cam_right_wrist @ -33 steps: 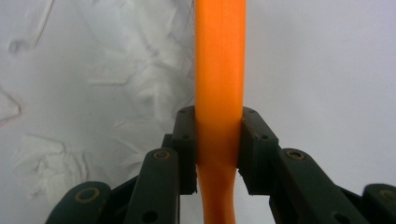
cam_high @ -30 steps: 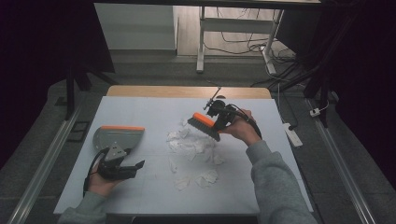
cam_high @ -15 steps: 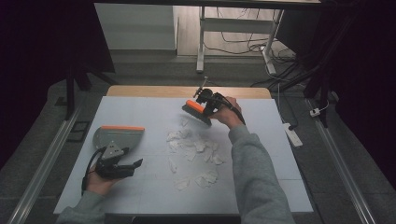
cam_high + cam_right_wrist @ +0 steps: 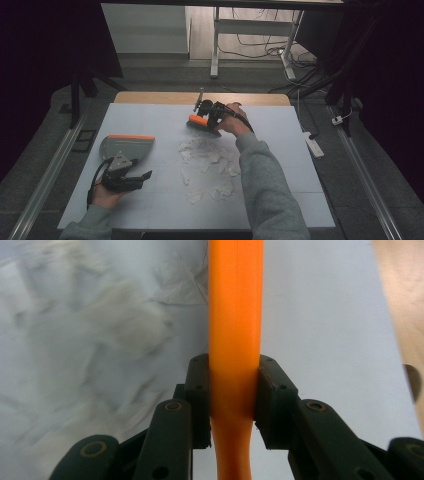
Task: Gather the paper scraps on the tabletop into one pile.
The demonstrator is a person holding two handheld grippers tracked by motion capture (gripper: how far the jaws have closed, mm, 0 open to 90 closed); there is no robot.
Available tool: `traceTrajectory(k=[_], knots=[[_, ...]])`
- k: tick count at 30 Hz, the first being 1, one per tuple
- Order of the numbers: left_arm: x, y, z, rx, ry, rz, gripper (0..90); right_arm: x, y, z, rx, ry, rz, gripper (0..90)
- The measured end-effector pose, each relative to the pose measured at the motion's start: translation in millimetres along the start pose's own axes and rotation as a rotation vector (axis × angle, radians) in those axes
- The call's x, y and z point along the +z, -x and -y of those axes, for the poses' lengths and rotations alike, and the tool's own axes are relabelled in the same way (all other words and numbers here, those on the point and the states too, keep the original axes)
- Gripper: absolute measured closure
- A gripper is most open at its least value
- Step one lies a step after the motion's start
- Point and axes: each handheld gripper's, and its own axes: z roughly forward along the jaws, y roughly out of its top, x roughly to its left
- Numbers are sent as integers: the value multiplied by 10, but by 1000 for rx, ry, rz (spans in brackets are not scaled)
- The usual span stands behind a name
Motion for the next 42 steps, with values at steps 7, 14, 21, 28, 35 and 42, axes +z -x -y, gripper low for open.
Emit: traceTrajectory(k=[7,14,21,28,35,42], knots=[[-18,12,10,0,-1,-2,303,-130,-379,121,-117,-7,-62,709],[-4,29,6,9,-11,-7,303,-342,-572,370,-86,87,-97,708],[-9,30,14,6,-13,-10,303,-606,-486,585,49,184,-20,707],[-20,38,21,6,-14,-15,303,-718,-518,699,134,256,-38,707],[-25,26,32,-2,-14,-19,302,-827,-548,755,172,306,-82,706],[-28,16,32,-4,-10,-20,303,-811,-700,548,211,352,-143,706]])
